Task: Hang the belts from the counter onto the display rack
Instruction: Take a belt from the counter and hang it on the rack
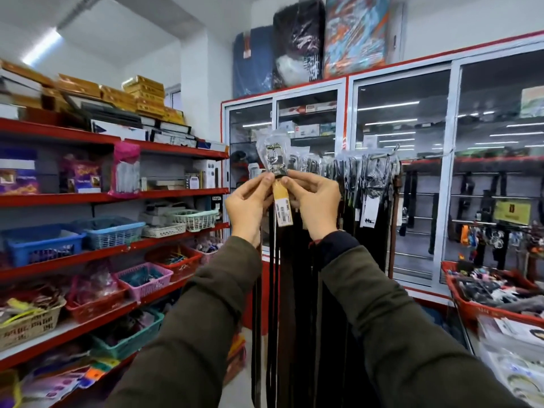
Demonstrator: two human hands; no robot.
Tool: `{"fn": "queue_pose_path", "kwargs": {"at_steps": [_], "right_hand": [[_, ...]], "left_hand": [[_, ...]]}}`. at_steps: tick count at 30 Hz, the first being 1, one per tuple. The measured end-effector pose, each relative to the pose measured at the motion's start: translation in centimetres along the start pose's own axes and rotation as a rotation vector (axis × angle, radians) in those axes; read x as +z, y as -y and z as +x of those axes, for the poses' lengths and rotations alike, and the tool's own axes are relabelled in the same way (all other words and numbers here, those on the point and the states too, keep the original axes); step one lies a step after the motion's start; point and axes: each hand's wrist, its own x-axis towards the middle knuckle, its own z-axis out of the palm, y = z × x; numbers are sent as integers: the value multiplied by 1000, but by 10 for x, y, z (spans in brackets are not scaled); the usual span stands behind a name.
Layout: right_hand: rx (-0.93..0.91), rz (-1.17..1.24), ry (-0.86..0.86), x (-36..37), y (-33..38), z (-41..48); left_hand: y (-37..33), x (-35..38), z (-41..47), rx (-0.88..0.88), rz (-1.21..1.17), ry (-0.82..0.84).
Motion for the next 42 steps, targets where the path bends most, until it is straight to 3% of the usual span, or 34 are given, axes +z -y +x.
{"fn": "queue_pose_path", "kwargs": {"at_steps": [11, 20, 29, 31, 38, 42], "right_hand": [[97, -88, -35, 20, -7, 26], [35, -133, -78, 28, -4, 33], [141, -171, -63, 14, -25, 38], [101, -262, -48, 11, -31, 38], [-116, -687, 104, -16, -46, -7], [-269, -1016, 50, -56, -69, -47]], "left_hand": [[-11, -7, 23, -130, 38, -16], [-16, 0, 32, -141, 3, -56], [2, 1, 36, -223, 78, -22], [11, 1, 37, -161, 154, -8], [53, -14, 8, 368, 853, 102], [88, -29, -30, 451, 1052, 169]]}}
